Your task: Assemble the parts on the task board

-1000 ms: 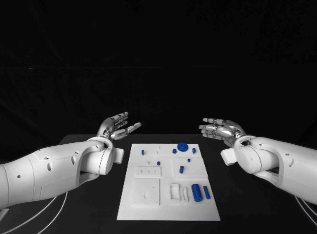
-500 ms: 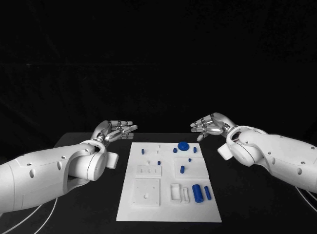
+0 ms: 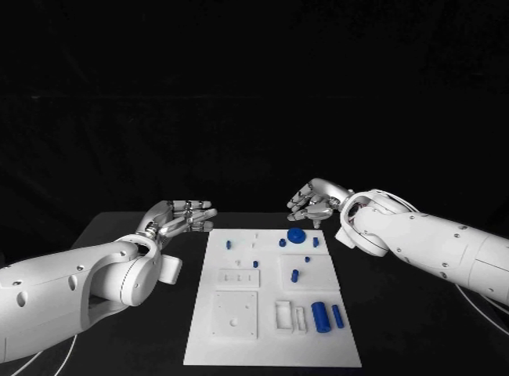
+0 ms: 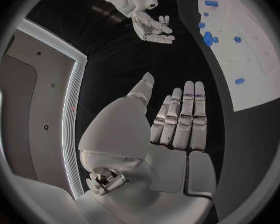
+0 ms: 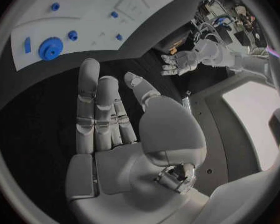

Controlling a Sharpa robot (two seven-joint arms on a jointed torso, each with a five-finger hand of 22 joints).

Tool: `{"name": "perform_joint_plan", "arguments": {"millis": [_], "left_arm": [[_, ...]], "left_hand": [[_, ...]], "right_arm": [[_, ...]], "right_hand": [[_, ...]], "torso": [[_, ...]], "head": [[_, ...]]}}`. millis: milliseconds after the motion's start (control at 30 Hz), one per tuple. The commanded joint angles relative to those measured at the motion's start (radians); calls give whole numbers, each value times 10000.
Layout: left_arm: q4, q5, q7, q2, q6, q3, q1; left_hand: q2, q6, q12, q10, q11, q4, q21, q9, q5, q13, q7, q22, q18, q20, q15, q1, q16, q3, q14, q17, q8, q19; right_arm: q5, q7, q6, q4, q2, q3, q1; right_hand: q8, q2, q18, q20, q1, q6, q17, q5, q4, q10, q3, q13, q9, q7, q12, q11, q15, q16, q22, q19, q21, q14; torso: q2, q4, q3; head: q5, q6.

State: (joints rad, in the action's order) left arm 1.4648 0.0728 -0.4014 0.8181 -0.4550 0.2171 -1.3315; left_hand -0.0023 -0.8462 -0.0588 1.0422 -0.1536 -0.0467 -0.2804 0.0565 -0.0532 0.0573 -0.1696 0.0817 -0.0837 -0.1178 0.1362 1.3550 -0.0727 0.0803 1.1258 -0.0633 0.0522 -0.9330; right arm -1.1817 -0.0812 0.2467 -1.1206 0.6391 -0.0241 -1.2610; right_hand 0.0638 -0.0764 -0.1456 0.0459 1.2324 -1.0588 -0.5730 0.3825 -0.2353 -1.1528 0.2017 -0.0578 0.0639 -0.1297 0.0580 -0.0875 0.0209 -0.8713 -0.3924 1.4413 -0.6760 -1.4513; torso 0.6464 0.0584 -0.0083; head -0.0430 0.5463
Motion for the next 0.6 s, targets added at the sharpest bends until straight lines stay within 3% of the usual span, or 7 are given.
{"name": "perform_joint_plan", "arguments": {"millis": [33,167,333,400,467,600], "left_arm": [[113,470,-161,39,433,-56,-70],[225,535,-111,71,500,-127,-136],[410,568,-42,114,603,-175,-217],[443,570,-28,117,625,-180,-234],[494,574,-4,127,659,-188,-263],[573,577,29,150,711,-197,-328]], "left_hand": [[75,35,-9,-53,-12,-46,-48,0,-38,7,-3,-14,52,-42,-7,-35,42,-17,-41,-9,49,6],[89,50,-7,-90,-23,-64,-65,0,-43,6,-6,-26,51,-42,-5,-31,47,-16,-36,-7,49,11],[100,49,-10,-96,-23,-73,-72,0,-41,7,-3,-35,52,-46,-2,-33,49,-16,-47,-7,50,23],[97,50,-9,-100,-25,-75,-76,0,-43,7,-6,-42,53,-49,3,-43,51,-23,-57,-7,49,34],[101,60,-9,-115,-32,-79,-77,-1,-43,7,-9,-48,54,-53,6,-46,52,-25,-69,-7,48,47],[101,60,-9,-117,-33,-80,-78,-1,-43,7,-9,-49,54,-54,6,-46,52,-25,-70,-7,49,48]], "right_arm": [[-2450,910,-117,20,-129,-11,-63],[-3321,1240,-158,79,-255,-12,-94],[-4218,1524,-280,126,-399,-11,-104],[-4351,1564,-277,127,-423,-11,-97],[-4551,1633,-279,130,-465,-10,-80],[-4905,1776,-332,170,-546,-6,-35]], "right_hand": [[-17,69,-185,-62,210,-119,76,-106,-237,59,-185,-12,6,15,17,8,-30,-176,-329,-151,-158,81],[-18,89,-239,-102,310,-130,198,-265,-449,256,-67,-9,4,62,12,-35,-68,-367,-679,-162,-237,122],[-23,78,-305,-149,349,-162,376,-428,-410,361,-137,-12,1,110,16,-57,-110,-507,-934,-69,-142,145],[-19,70,-302,-162,366,-184,428,-419,-408,442,-133,-12,2,99,14,-80,-126,-493,-972,-81,-97,162],[-20,1,-323,-186,385,-186,511,-548,-358,527,13,-11,-2,16,1,-116,-148,-474,-1032,-67,-14,153],[-22,-89,-335,-187,386,-234,571,-631,-302,522,309,-10,-3,16,0,-108,-144,-553,-1202,-10,98,157]], "torso": [[283,133,-41],[420,210,-74],[564,278,-74],[592,292,-78],[640,302,-85],[713,312,-87]], "head": [[-106,-99],[-129,-148],[-122,-172],[-70,-173],[-77,-202],[-89,-236]]}}
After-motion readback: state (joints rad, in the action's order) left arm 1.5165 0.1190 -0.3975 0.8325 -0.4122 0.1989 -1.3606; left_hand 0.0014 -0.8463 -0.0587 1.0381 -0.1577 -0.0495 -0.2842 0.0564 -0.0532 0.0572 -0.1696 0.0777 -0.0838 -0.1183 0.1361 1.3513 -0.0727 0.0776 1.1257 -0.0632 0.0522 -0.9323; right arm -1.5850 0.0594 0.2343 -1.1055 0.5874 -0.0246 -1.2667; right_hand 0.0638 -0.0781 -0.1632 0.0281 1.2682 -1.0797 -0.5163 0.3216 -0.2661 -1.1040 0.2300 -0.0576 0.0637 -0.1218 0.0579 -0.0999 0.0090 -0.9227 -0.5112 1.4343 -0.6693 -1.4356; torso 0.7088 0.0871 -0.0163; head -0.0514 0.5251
